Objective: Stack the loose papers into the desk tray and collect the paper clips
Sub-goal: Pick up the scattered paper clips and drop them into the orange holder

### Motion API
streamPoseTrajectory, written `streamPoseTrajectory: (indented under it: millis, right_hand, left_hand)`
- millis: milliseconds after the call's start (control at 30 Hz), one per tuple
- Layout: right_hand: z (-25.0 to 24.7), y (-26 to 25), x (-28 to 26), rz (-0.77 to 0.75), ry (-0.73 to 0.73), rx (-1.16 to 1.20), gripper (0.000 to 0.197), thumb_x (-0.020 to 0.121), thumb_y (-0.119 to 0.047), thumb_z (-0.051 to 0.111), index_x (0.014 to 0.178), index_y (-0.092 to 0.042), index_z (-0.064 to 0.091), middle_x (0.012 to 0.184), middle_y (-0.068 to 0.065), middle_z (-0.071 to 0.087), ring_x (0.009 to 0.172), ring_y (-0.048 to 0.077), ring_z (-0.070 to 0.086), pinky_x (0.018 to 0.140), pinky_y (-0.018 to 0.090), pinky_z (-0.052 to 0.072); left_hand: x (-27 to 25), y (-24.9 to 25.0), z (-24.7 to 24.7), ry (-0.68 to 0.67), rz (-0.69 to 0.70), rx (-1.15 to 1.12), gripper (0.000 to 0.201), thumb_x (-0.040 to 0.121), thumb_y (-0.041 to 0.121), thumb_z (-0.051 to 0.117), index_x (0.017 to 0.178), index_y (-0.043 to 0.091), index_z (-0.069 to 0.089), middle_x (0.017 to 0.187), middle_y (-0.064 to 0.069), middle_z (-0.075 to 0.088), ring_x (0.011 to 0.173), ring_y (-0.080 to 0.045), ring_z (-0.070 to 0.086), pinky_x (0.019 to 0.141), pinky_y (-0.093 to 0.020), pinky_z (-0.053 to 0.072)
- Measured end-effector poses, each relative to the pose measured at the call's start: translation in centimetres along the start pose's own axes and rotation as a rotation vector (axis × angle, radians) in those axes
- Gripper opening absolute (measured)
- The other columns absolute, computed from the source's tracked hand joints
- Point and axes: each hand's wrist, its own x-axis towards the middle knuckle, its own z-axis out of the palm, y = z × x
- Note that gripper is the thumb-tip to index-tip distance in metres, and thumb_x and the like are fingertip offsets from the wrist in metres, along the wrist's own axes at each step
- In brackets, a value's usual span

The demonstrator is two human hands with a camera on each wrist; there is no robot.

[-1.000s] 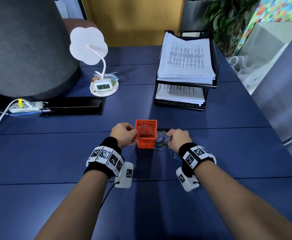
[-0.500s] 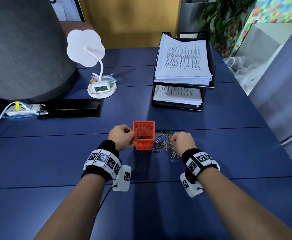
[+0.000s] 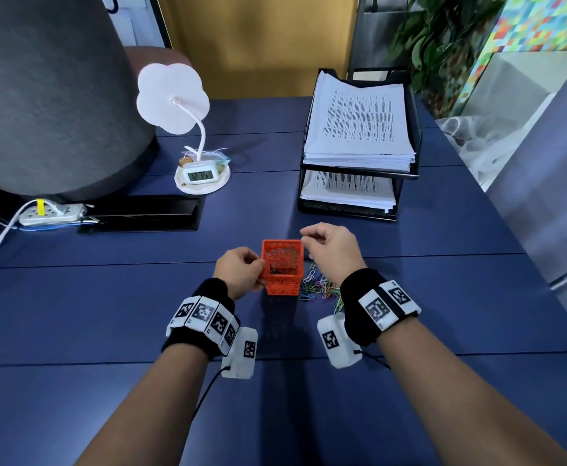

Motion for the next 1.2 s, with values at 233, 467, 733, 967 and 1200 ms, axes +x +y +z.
streamPoseTrajectory:
  millis: [233, 467, 733, 967, 1200]
  right_hand:
    - [-1.1, 5.6, -0.3, 0.289, -0.175, -0.576, 0.025, 0.086, -0.017, 0.060, 0.110, -0.017, 0.065, 0.117, 0.006, 0.064, 0.115, 0.030, 0.054, 0.096, 0.034, 0.047]
    - [-1.3, 8.0, -2.0, 0.227, -0.279, -0.854, 0.027, 0.090, -0.013, 0.056, 0.116, -0.009, 0.062, 0.123, 0.013, 0.057, 0.119, 0.029, 0.049, 0.098, 0.033, 0.039]
    - [-2.1, 7.9, -2.0, 0.317, -0.154, -0.600, 0.034, 0.085, 0.003, 0.043, 0.098, -0.008, 0.072, 0.108, 0.016, 0.067, 0.104, 0.035, 0.060, 0.089, 0.037, 0.050]
    - [-3.2, 6.6, -0.9, 0.314, 0.000, -0.357, 0.027, 0.081, -0.001, 0.052, 0.077, -0.017, 0.073, 0.095, 0.005, 0.071, 0.094, 0.022, 0.064, 0.087, 0.032, 0.053]
    - [-3.5, 1.9, 0.7, 0.226, 0.014, -0.012, 0.029, 0.076, 0.001, 0.062, 0.064, -0.025, 0.065, 0.066, 0.000, 0.065, 0.060, 0.020, 0.064, 0.072, 0.040, 0.060]
  left_hand:
    - [-0.5, 0.0, -0.1, -0.016, 0.012, 0.025, 0.015, 0.092, 0.010, 0.054, 0.077, 0.011, 0.054, 0.072, -0.009, 0.065, 0.044, -0.011, 0.060, 0.038, -0.017, 0.045]
    - [-0.3, -0.4, 0.3, -0.013, 0.071, 0.084, 0.017, 0.092, 0.013, 0.054, 0.075, 0.014, 0.052, 0.068, -0.004, 0.062, 0.048, -0.015, 0.057, 0.044, -0.019, 0.042]
    - [0.1, -0.8, 0.5, -0.022, 0.077, 0.093, 0.018, 0.091, 0.013, 0.054, 0.073, 0.017, 0.051, 0.070, -0.007, 0.062, 0.047, -0.017, 0.056, 0.043, -0.020, 0.040]
    - [0.2, -1.0, 0.6, -0.021, 0.085, 0.085, 0.018, 0.090, 0.015, 0.055, 0.073, 0.018, 0.052, 0.067, -0.005, 0.062, 0.051, -0.021, 0.058, 0.051, -0.025, 0.041]
    - [-0.1, -0.9, 0.7, -0.018, 0.099, 0.067, 0.022, 0.094, 0.014, 0.053, 0.073, 0.017, 0.049, 0.065, -0.004, 0.060, 0.049, -0.019, 0.055, 0.046, -0.022, 0.042]
